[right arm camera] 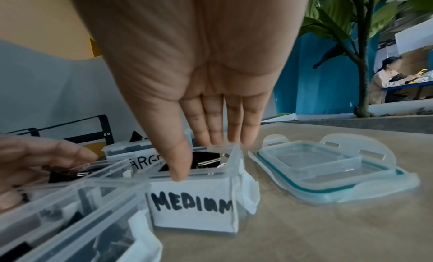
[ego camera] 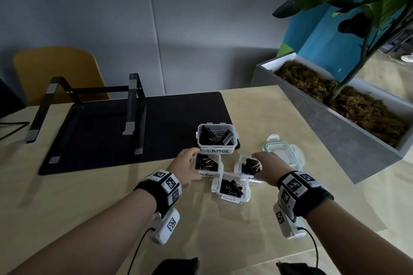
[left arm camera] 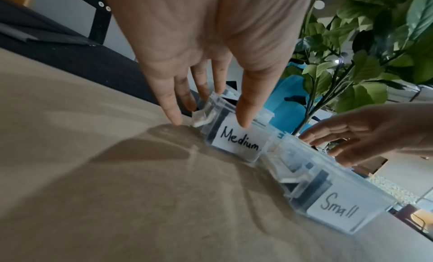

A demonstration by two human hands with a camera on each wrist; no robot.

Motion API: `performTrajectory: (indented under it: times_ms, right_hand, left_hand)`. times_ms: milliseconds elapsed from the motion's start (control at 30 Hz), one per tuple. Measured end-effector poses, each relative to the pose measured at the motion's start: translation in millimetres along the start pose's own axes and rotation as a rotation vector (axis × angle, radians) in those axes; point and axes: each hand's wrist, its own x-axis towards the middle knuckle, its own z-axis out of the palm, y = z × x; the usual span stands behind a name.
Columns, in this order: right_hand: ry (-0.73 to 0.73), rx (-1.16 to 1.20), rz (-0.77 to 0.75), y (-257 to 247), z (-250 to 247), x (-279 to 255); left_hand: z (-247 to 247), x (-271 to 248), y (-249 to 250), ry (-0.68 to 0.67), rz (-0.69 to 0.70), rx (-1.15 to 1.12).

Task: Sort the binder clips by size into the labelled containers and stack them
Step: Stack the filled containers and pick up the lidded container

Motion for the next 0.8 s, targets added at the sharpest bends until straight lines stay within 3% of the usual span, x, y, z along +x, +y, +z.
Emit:
performTrajectory:
  times_ms: [300,567,800]
  right_hand:
    - [0.015,0.064,-0.07,-7,3,4]
    - [-0.027,0.124,-0.13,-20,5,8]
    - [0.103,0.327,-0.151,-22,-12,3]
  left_hand:
    - [-2,4,1,0.004,0.09,0.141]
    - [-20,-5,-6,0.042,0.05,0.105]
    - [-41,-6,17,0.013,0.115,0.136]
